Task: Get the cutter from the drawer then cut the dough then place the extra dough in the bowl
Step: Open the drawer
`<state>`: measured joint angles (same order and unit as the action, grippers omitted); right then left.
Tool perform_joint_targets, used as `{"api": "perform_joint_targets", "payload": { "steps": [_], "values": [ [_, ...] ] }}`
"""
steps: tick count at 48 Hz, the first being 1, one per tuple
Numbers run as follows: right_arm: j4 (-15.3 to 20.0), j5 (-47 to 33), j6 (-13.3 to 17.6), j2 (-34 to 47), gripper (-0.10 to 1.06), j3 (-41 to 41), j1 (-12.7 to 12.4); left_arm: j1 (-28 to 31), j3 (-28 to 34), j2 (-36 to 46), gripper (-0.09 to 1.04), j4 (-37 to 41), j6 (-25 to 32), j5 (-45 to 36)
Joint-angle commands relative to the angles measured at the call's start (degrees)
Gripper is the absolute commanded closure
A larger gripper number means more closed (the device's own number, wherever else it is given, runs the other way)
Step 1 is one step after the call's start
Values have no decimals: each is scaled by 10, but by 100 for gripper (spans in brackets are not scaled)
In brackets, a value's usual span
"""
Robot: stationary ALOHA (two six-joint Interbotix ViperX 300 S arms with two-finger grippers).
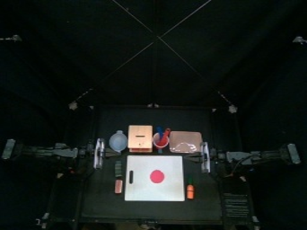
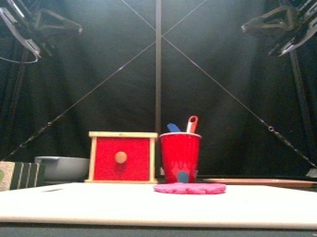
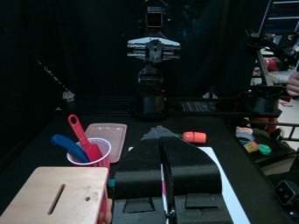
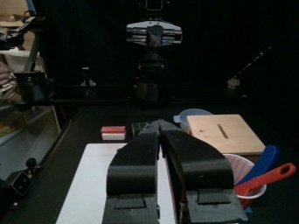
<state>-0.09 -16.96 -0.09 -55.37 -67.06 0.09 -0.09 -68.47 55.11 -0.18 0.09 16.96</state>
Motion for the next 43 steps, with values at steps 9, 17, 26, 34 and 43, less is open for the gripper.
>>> {"api": "perform_joint_targets", "payload": {
  "steps": [9, 17, 26, 34, 43],
  "values": [
    [-2, -17, 3, 121, 95, 43, -49, -3, 18, -58, 95, -62, -6, 48],
    [-25, -70, -4, 244, 95, 120, -94, -18, 18, -105, 95, -115, -11, 128],
    [-57, -172, 4, 383, 95, 189, -129, -69, 15, -158, 95, -229, -40, 242],
    [-76, -245, 3, 514, 95, 258, -144, -120, 21, -228, 95, -268, -44, 300],
    [-98, -244, 6, 619, 95, 349, -150, -133, 33, -282, 95, -322, -51, 307]
  ]
}}
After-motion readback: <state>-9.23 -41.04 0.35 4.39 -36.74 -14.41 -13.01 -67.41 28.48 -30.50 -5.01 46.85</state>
